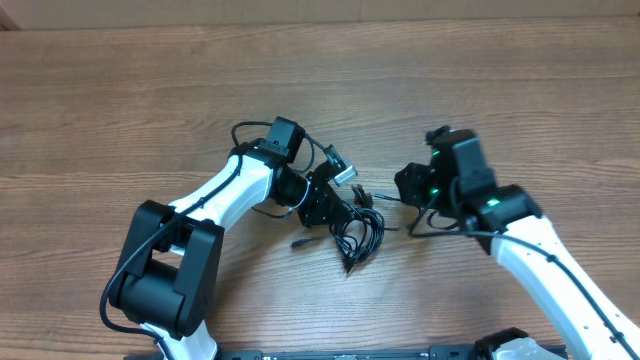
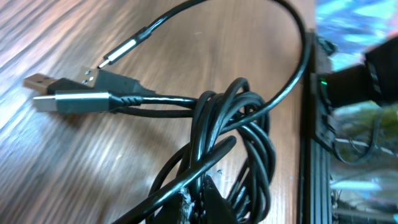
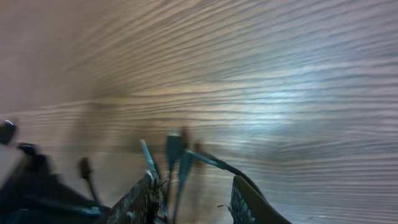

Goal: Untangle cables

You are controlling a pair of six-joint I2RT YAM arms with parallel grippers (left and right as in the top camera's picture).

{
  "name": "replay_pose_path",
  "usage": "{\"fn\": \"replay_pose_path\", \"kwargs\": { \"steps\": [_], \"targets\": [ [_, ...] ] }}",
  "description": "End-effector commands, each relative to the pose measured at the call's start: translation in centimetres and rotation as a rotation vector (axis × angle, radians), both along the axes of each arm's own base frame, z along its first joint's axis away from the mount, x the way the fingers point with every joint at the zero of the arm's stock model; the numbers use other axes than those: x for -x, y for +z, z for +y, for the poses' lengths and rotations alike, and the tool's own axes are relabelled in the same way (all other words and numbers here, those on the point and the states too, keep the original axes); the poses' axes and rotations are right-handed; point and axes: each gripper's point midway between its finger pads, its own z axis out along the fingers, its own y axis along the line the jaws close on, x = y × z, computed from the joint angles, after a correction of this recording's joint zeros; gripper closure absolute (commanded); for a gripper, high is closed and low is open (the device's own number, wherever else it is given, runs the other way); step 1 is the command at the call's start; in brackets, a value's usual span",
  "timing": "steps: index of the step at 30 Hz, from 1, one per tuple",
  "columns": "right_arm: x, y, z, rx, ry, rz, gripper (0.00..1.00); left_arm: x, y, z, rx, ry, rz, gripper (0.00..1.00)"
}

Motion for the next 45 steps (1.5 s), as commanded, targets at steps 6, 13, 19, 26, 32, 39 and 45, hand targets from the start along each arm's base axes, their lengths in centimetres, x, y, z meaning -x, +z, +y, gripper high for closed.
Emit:
{"fn": "replay_pose_path", "kwargs": {
  "steps": [6,13,19,26,32,39,45],
  "targets": [
    [2.1,1.6,4.3,-0.382,0.222,0.139,0.62,2.8,4.0,-1.5,0.31,-0.19,-0.064,0.96],
    [3.4,0.1,6.1,-0.476,0.339,0.224,0.55,3.9,4.2,-1.2,0.343,-0.243,-0.097,0.96],
    [4.1,-0.4,7.1,-0.527,0.394,0.26,0.52,3.9,4.2,-1.2,0.345,-0.247,-0.104,0.96],
    [4.5,0.9,8.2,-0.591,0.471,0.228,0.5,4.0,3.4,-1.0,0.306,-0.274,-0.14,0.96],
    [5.2,0.6,8.6,-0.584,0.486,0.253,0.52,4.7,3.3,-1.4,0.307,-0.31,-0.156,0.96],
    [5.4,-0.9,8.7,-0.487,0.459,0.27,0.57,5.1,3.2,-1.6,0.306,-0.328,-0.16,0.96],
    [5.4,-1.9,7.9,-0.427,0.422,0.292,0.62,5.0,3.2,-1.6,0.303,-0.329,-0.161,0.96]
  ]
}}
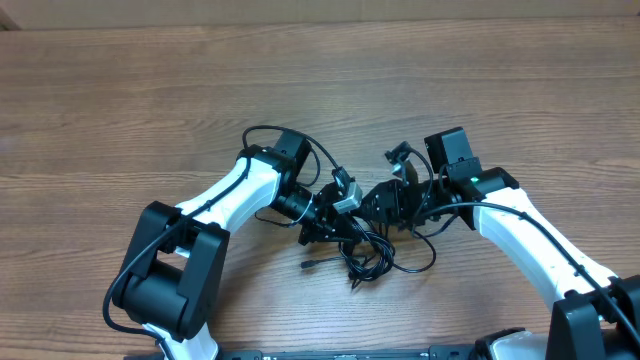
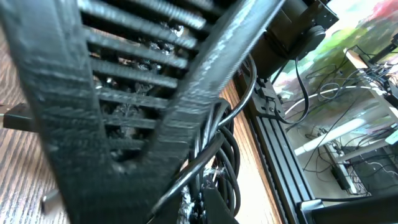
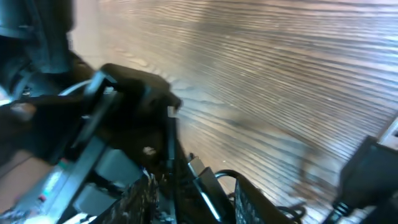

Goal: Untangle cables

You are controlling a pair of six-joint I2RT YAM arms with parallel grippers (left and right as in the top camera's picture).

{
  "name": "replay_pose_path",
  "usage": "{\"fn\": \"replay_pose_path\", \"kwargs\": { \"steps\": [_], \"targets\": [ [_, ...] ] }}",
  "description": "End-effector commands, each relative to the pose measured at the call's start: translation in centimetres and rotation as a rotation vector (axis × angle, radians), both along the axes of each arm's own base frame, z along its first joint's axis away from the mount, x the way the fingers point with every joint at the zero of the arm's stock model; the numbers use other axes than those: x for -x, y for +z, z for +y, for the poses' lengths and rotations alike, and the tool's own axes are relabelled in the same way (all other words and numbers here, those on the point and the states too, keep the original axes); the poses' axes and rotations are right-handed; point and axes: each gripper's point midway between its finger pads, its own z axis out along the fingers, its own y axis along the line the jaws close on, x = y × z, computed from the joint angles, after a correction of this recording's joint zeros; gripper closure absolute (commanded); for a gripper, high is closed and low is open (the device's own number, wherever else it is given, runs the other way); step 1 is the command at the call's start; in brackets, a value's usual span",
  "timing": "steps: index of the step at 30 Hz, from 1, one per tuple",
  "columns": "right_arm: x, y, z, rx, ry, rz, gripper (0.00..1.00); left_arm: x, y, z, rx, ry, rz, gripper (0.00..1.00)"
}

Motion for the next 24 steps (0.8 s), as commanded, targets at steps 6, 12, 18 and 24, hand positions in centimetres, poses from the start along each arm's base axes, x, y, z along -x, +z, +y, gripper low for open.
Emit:
{"fn": "replay_pose_path", "kwargs": {
  "steps": [6,12,18,24],
  "targets": [
    [0.6,-0.9,-0.6,0.063,-0.01,0.037,0.61,0.1,0.2,-0.2,0.024,-0.012,-0.011,0.96],
    [1.0,-0.9,0.2,0.069,0.019,0.022,0.61,0.1,0.2,-0.2,0.024,-0.012,-0.011,0.96],
    [-2.1,-3.1,-2.5,0.269,-0.089,-0.092,0.73,0.0,0.1,-0.2,0.02,-0.012,-0.013,0.96],
    [-3.9,-5.0,-7.1,0.489,-0.248,-0.095,0.8,0.0,0.0,-0.2,0.015,-0.013,-0.015,0.96]
  ]
}}
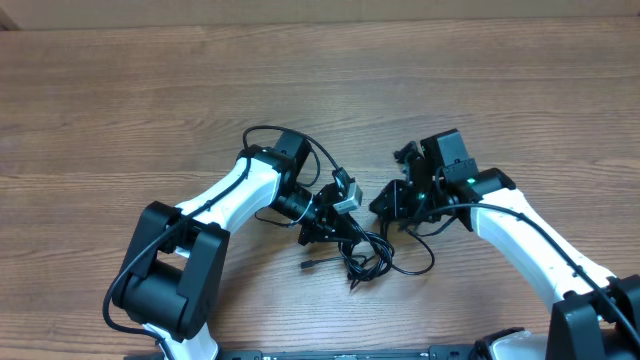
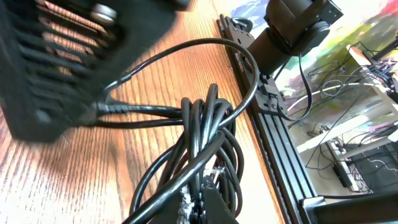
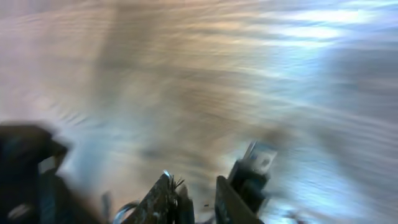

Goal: Untangle cables

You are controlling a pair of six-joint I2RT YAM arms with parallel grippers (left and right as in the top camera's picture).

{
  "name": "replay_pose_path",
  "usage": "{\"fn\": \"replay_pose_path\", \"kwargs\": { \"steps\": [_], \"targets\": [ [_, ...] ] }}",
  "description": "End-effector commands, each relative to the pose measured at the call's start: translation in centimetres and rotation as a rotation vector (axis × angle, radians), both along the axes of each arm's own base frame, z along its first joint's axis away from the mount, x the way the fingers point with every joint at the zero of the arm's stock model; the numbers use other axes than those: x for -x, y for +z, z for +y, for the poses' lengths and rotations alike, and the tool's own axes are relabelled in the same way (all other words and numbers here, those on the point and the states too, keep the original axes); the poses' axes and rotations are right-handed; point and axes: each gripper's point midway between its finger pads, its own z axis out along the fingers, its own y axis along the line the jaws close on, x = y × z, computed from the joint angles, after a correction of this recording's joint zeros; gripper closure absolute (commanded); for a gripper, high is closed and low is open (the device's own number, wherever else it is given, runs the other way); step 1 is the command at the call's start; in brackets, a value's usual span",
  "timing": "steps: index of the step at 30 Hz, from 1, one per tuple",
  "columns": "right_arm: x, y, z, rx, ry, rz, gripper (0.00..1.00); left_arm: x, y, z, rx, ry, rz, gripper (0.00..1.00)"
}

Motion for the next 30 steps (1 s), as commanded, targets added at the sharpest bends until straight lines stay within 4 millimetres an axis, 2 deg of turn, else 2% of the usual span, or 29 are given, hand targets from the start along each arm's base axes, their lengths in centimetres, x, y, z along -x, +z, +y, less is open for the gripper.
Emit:
{"fn": "replay_pose_path", "kwargs": {
  "steps": [1,5,8,12,17,19,25,30],
  "targets": [
    [-1.3,-1.3,-3.4,0.169,-0.107,-0.022,0.8,0.1,0.3,-0.3,0.027,-0.011,-0.007,0.96],
    [-0.8,-1.9,-4.9,0.243,-0.131,0.006,0.79,0.0,0.3,-0.3,0.029,-0.011,-0.01,0.96],
    [-0.9,-1.2,-4.7,0.225,-0.129,0.012,0.78,0.0,0.3,-0.3,0.028,-0.011,-0.01,0.96],
    [-1.3,2.2,-3.3,0.133,-0.089,0.024,0.75,0.0,0.2,-0.3,0.023,-0.011,-0.012,0.96],
    [-1.4,7.0,-0.6,-0.041,0.033,-0.001,0.61,0.0,0.2,-0.3,0.023,-0.011,-0.013,0.96],
    [-1.0,7.9,0.3,-0.103,0.06,0.005,0.55,0.0,0.2,-0.3,0.023,-0.011,-0.013,0.96],
    [0.5,6.7,1.1,-0.122,0.087,0.059,0.56,0.0,0.2,-0.3,0.024,-0.011,-0.013,0.96],
    [2.0,5.9,2.7,-0.185,0.142,0.084,0.55,0.0,0.2,-0.3,0.025,-0.011,-0.013,0.96]
  ]
}}
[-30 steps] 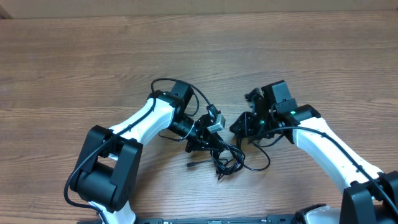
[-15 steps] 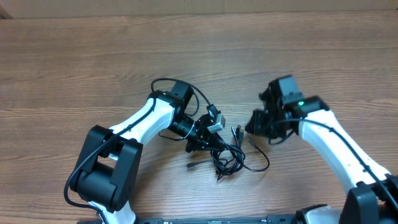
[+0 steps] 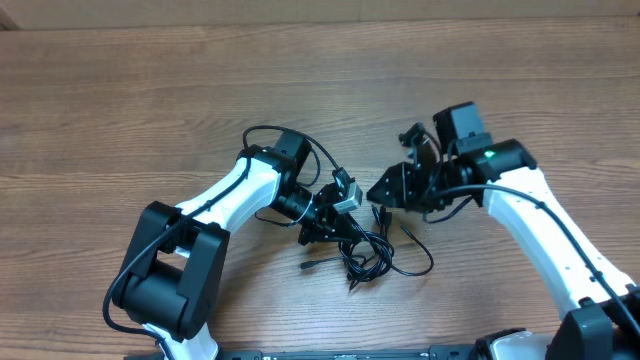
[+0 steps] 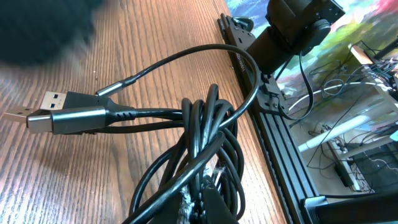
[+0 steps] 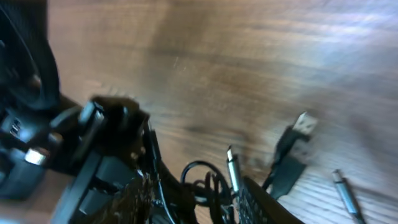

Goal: Untangle cables

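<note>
A knot of black cables (image 3: pixel 368 255) lies on the wooden table near its front edge. My left gripper (image 3: pixel 325 225) is shut on the bundle (image 4: pixel 211 137), which is clamped at the bottom of the left wrist view between the fingertips (image 4: pixel 202 202). Two USB plugs (image 4: pixel 56 115) and a thin plug (image 4: pixel 115 89) stick out of the knot onto the wood. My right gripper (image 3: pixel 385 190) hovers just right of the left one. Its fingers stand apart (image 5: pixel 196 199), with cable loops and a silver-tipped plug (image 5: pixel 231 163) showing between them. Nothing is gripped there.
A black aluminium rail (image 4: pixel 273 124) runs along the table's front edge close to the bundle. Another USB plug (image 5: pixel 303 124) lies on the wood to the right of the knot. Bare wooden tabletop (image 3: pixel 320 80) stretches behind both arms.
My right gripper's fingers were close together and now stand wide apart. It has shifted slightly right and back from the knot, uncovering the USB plugs. The left gripper still clamps the bundle.
First my left gripper held the bundle while the right gripper stood open well to the right. Then the right gripper was pressed in against the left one at the knot. After that its fingers were narrow just right of the bundle, and now it is open there.
</note>
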You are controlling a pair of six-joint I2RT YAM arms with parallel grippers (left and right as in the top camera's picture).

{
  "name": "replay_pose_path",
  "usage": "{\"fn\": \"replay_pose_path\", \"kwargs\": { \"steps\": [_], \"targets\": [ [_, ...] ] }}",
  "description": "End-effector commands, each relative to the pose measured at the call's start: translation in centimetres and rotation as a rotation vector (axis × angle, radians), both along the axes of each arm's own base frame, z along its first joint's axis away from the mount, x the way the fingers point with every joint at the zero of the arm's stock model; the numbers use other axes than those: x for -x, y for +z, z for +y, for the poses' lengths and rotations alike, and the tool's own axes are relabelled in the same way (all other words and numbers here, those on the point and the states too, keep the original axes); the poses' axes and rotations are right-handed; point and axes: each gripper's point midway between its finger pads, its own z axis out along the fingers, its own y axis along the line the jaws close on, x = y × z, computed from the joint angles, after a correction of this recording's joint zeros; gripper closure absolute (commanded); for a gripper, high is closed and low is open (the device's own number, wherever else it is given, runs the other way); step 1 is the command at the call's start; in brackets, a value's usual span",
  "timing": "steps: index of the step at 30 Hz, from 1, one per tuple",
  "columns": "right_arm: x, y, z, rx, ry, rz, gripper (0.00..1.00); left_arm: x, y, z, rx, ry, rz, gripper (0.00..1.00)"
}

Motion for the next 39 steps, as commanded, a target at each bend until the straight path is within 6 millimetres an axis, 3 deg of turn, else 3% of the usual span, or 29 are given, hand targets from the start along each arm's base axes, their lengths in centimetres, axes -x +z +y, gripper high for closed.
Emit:
{"fn": "replay_pose_path", "kwargs": {
  "steps": [1,16,22,39],
  "targets": [
    [1.4,-0.1,1.7,-0.079,0.06,0.015,0.55,0.0,0.3,-0.3,0.026,-0.011,-0.008,0.96],
    [1.4,-1.5,2.3,-0.094,0.071,0.035,0.57,0.1,0.3,-0.3,0.027,-0.011,-0.008,0.96],
    [2.1,-2.2,3.8,-0.132,0.119,0.047,0.57,0.0,0.3,-0.3,0.027,-0.011,-0.008,0.96],
    [2.3,-2.9,4.7,-0.132,0.114,0.043,0.74,0.0,0.3,-0.3,0.027,-0.011,-0.008,0.96]
  ]
}}
